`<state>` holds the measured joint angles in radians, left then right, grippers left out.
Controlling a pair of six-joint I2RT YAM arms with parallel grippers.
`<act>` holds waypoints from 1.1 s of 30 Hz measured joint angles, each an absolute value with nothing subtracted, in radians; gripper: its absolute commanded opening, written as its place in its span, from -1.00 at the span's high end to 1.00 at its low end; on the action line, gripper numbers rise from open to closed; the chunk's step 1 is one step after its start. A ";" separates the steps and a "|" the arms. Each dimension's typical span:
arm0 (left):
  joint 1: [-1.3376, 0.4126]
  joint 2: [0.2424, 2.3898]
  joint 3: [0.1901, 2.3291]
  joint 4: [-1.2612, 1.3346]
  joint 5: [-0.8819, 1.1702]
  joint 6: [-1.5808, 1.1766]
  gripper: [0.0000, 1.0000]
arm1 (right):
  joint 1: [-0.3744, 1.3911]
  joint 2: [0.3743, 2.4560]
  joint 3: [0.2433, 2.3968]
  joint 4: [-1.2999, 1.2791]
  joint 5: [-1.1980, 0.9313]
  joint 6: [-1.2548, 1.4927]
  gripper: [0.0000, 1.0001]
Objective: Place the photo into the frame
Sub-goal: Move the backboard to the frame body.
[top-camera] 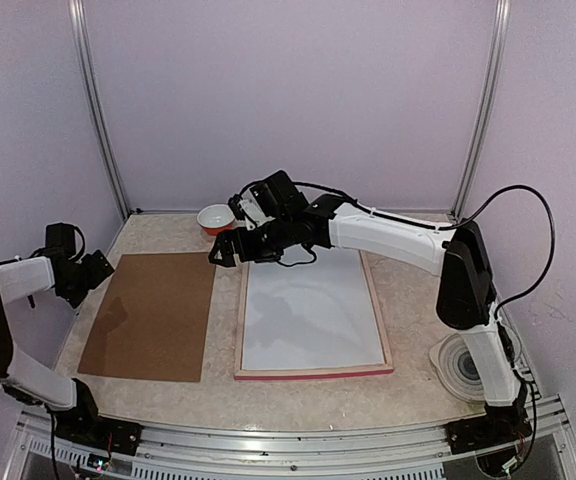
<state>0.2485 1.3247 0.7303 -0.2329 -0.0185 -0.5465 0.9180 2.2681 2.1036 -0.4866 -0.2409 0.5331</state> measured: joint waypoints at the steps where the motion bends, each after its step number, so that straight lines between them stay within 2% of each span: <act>1: 0.253 1.338 0.730 -0.233 -0.018 -0.543 -0.98 | 0.923 2.288 2.130 -0.489 -0.252 0.536 -0.98; 15: 0.296 1.486 0.727 -0.227 0.018 -0.546 -0.98 | 0.947 2.457 2.217 -0.500 -0.385 0.594 -0.98; 33: 0.186 1.443 0.621 -0.144 0.014 -0.651 -0.98 | 0.953 2.498 2.217 -0.469 -0.458 0.772 -0.98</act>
<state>0.1860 1.4433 0.6212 -0.1444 0.0135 -0.6506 0.9535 2.4977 2.2169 -0.4686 -0.4576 0.7715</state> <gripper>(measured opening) 0.989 0.993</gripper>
